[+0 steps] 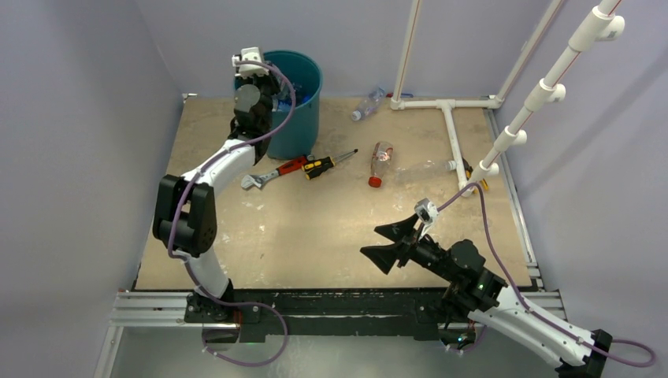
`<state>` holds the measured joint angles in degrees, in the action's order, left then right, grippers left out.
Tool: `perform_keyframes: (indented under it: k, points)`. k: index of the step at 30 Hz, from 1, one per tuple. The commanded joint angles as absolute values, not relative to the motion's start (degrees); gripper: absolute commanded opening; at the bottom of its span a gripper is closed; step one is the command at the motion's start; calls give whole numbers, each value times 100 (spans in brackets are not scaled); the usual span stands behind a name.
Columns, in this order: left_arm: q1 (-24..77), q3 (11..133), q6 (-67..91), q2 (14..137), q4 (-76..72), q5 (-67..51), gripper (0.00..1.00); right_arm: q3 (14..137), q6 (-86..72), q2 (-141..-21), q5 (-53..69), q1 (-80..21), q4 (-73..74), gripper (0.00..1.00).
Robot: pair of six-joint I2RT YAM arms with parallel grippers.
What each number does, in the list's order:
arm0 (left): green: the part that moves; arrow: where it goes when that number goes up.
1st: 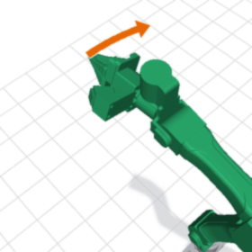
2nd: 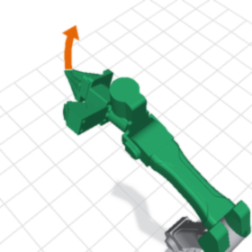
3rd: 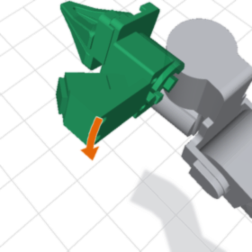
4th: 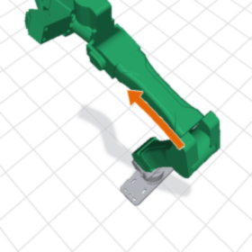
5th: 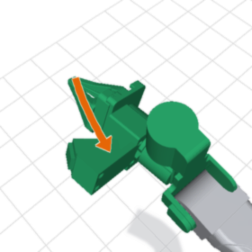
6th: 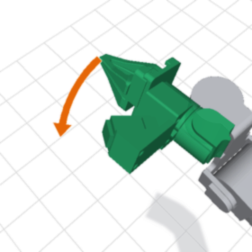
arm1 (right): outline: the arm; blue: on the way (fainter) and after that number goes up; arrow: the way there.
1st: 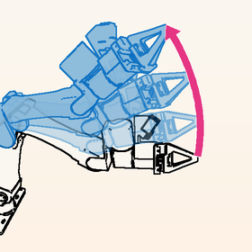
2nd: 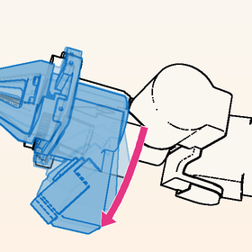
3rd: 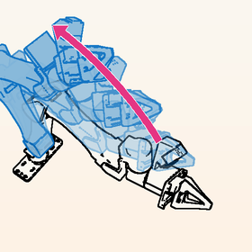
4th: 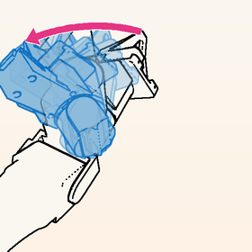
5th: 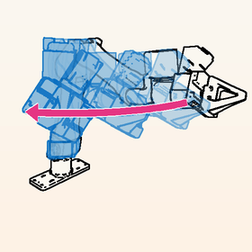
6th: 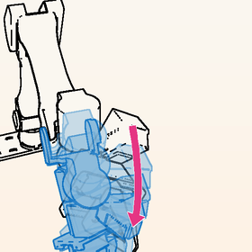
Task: Put the plastic bottles in the bin
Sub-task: Place the plastic bottle in the trash bin.
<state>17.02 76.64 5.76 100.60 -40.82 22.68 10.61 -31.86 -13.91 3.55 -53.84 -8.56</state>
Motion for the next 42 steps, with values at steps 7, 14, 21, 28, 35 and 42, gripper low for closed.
perform_keyframes:
  k: [7, 14, 21, 28, 35, 42]
  points:
    - [1696, 8031, 775, 10759, -3227, 1380, 0, 1095, -3068, -1471, 351, -5379, -1054, 99]
    - [1674, 8534, 1059, 11176, -2338, 1113, 0, 1152, -3050, -1523, 376, -5379, -1025, 99]
    - [1678, 9249, 1092, 10993, -1454, 117, 17, 1119, -3076, -1450, 356, -5379, -1017, 99]
    - [1677, 9180, 1011, 10808, -789, 538, 60, 1133, -3085, -1383, 360, -5379, -974, 99]
    - [1674, 9157, 1077, 10413, -762, 1232, 64, 1151, -3109, -1283, 391, -5379, -873, 99]
    - [1676, 9137, 1190, 9724, -906, 2251, 86, 1125, -3111, -1228, 387, -5379, -894, 99]
